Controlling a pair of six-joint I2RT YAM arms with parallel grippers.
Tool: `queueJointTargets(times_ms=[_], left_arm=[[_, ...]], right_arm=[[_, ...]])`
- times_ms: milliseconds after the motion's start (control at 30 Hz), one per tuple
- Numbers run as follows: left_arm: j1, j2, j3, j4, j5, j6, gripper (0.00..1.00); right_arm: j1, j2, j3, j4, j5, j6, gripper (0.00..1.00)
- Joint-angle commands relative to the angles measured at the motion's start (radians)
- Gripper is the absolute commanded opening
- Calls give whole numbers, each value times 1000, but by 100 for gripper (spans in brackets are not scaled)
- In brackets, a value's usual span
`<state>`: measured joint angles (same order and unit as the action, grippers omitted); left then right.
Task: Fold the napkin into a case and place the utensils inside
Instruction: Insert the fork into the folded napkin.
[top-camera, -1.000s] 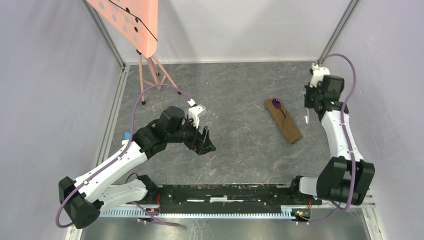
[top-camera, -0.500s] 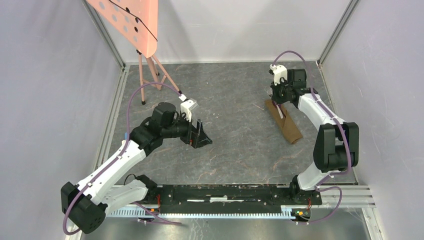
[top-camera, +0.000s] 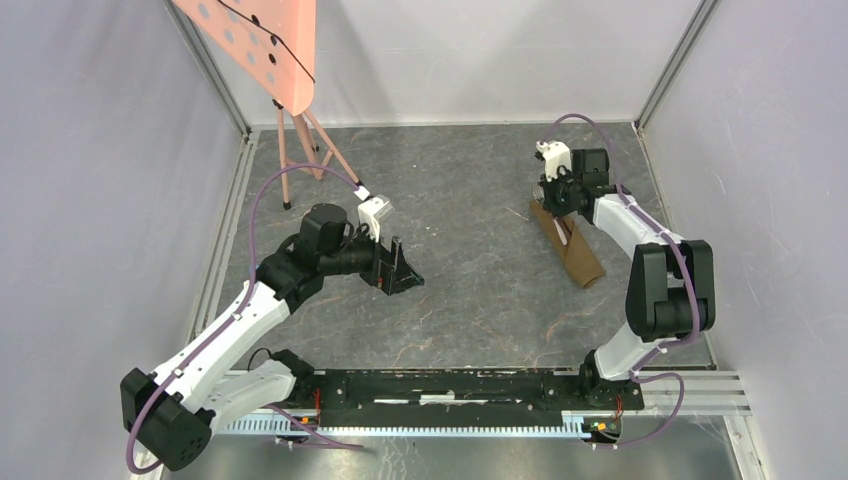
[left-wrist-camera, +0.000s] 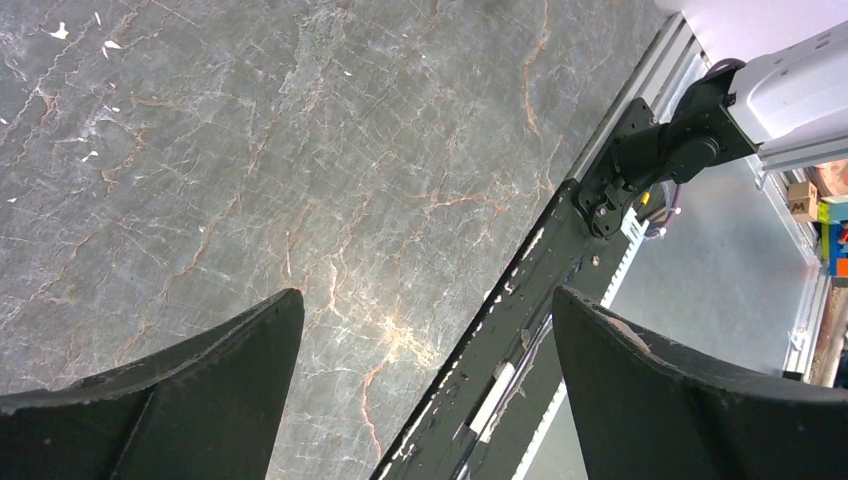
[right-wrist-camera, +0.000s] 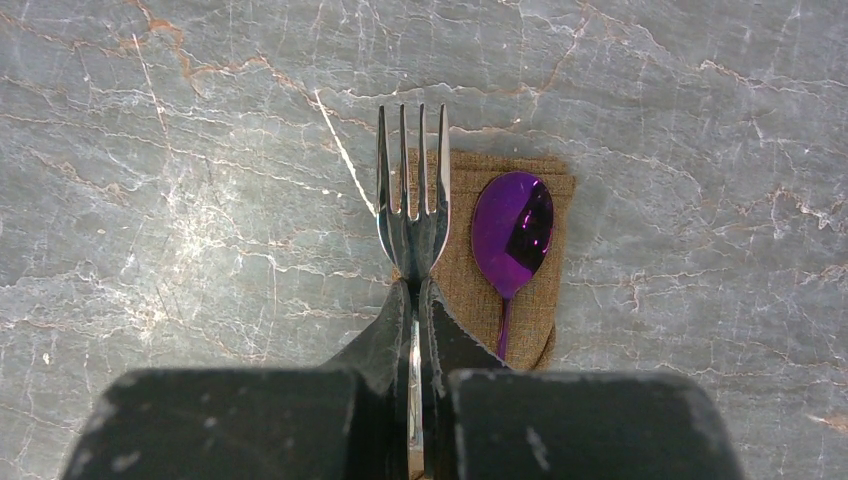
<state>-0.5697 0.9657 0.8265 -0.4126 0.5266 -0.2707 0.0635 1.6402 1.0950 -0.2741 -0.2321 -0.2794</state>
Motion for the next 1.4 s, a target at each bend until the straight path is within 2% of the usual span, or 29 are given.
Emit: queueJointTargets(times_ms=[0, 767, 1167, 1367], left_arm=[[10, -16, -12, 43, 33, -24, 100], [24, -13, -17, 58, 73, -35, 100], [23, -17, -24, 62, 82, -39, 100], [24, -19, -25, 60, 77, -38, 100]], right_arm=[[-1, 12, -15, 62, 11, -26, 0], [-1, -64, -124, 1, 142, -40, 0], [4, -72, -179, 21, 152, -42, 0], [11, -42, -163, 33, 163, -29, 8]])
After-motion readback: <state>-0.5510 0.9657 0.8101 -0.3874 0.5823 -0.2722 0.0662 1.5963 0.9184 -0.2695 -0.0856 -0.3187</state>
